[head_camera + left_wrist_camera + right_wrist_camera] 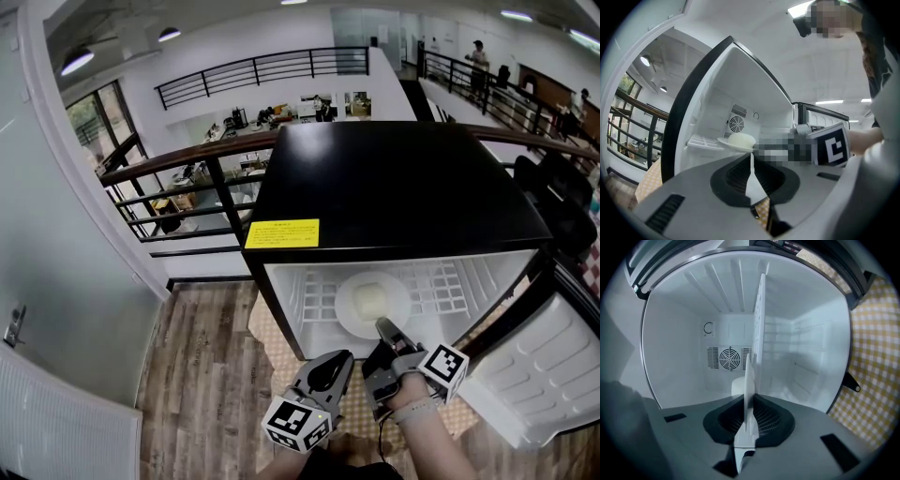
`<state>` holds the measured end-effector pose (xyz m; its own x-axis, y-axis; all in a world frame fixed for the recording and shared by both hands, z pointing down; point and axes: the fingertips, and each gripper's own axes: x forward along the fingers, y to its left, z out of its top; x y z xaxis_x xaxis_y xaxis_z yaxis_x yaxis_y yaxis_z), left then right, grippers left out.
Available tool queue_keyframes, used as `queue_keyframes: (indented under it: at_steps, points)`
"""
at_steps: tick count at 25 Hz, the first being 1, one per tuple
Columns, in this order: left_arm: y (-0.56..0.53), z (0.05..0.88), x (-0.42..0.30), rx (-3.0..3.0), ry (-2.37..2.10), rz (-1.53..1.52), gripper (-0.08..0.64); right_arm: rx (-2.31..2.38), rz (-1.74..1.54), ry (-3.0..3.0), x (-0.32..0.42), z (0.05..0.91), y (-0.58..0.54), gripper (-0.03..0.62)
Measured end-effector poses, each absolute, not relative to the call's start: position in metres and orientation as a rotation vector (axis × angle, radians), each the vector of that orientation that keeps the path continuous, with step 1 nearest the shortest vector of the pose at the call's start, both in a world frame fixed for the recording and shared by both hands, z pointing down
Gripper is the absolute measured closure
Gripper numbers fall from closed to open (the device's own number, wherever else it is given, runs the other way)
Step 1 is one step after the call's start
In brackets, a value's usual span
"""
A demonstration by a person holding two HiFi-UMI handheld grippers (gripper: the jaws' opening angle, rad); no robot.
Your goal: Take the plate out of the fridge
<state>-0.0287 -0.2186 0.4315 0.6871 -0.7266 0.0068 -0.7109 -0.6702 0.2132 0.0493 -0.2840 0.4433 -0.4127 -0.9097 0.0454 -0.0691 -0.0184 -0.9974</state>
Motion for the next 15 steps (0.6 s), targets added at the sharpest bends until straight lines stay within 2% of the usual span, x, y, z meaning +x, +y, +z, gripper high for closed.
queue_keyframes:
  at_steps: [15]
  points:
    - [-0.206,0.429,-0.023,2.709,-1.202,-0.122,0.548,-1.029,-1.496,1.586,0.058,0.442,-0.255,0.537]
